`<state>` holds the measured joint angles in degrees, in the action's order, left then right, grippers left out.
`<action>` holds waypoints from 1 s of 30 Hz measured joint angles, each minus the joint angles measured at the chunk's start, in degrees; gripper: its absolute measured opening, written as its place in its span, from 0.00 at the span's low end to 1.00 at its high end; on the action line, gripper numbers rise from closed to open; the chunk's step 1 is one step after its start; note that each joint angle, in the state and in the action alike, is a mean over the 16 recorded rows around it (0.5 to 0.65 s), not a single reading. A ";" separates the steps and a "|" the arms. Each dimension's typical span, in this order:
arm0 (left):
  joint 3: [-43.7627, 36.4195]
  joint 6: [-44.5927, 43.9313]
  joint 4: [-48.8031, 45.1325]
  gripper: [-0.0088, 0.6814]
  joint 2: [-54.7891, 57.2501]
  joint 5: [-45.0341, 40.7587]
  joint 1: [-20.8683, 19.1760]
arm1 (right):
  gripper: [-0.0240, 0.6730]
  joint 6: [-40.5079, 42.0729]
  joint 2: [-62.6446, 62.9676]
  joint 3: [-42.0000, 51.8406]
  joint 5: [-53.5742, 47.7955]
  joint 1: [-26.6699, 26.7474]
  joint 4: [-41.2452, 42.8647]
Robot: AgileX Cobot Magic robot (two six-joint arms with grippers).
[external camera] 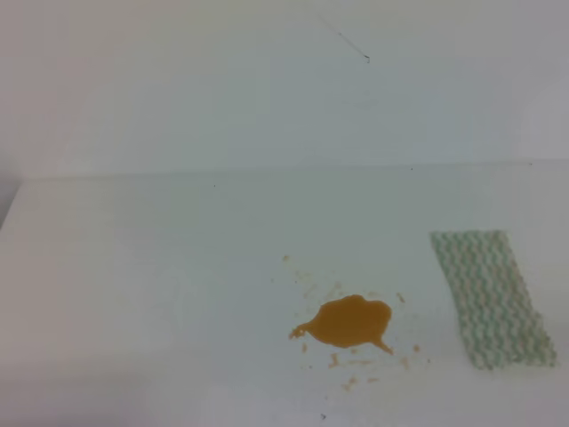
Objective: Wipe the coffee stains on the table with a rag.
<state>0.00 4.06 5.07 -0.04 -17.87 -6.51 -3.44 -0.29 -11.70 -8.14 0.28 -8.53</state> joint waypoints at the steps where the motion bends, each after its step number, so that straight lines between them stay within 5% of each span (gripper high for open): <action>1: 0.00 0.00 0.00 0.01 0.00 0.00 0.00 | 0.03 0.20 -0.65 -1.31 -0.28 0.00 -0.05; 18: 0.00 0.00 0.00 0.01 0.00 0.00 0.00 | 0.03 13.73 -30.33 -30.12 -22.02 0.95 -1.00; 30: 0.00 0.00 0.00 0.01 0.00 0.00 0.00 | 0.03 16.32 -44.56 -37.22 -17.02 1.84 -4.65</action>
<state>0.00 4.06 5.07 -0.04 -17.87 -6.51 12.88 -44.85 -48.93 -25.16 2.12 -13.18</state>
